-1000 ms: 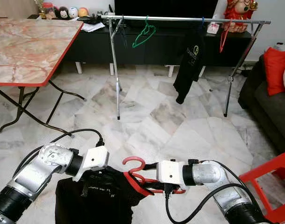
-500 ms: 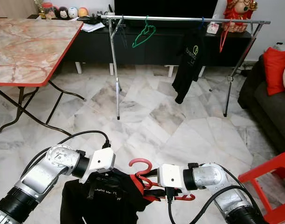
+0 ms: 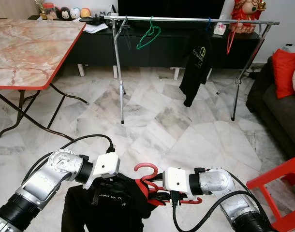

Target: Hang hanger

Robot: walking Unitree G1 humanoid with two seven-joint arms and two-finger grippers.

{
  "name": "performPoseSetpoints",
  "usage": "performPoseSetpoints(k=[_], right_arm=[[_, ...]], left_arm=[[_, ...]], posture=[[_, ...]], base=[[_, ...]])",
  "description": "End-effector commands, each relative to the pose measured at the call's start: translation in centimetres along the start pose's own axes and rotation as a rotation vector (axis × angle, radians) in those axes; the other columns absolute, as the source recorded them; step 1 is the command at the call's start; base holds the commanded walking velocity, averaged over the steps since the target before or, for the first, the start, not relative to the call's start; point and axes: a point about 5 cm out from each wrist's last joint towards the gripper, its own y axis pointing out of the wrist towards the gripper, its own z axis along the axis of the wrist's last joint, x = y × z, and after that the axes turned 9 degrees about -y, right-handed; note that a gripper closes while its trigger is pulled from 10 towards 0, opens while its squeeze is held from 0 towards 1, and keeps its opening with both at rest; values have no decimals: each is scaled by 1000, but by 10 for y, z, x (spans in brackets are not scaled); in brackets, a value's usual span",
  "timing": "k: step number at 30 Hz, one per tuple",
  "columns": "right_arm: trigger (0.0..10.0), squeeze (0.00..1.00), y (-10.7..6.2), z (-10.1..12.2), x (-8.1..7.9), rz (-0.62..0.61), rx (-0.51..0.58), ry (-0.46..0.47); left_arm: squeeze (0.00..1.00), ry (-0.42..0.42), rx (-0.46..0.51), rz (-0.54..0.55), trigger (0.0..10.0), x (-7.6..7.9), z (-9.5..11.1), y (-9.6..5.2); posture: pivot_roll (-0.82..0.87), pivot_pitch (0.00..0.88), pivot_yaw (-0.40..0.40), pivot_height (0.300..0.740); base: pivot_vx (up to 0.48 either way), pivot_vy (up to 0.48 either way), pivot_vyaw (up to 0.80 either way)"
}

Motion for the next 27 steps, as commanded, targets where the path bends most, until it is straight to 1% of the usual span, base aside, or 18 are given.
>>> performPoseSetpoints(k=[1, 20, 24, 27], right_arm=[[0, 0, -4, -1, 6, -27, -20, -14], [0, 0, -3, -3, 8, -41, -39, -27], [0, 0, -3, -3, 8, -49, -42, -29], [0, 0, -3, -3, 7, -49, -41, -29]], left_arm=[[0, 51, 11, -3, 10000, -2, 10, 0], [0, 64, 1, 2, 10000, -3, 10, -2], [0, 81, -32, 14, 10000, -4, 6, -2], [0, 80, -36, 11, 10000, -3, 5, -2]], posture=[[-91, 0, -79, 740], [-89, 0, -76, 740], [-89, 0, -74, 740], [-90, 0, -73, 740]], base=[[0, 0, 0], [0, 0, 0], [0, 0, 0], [0, 0, 0]])
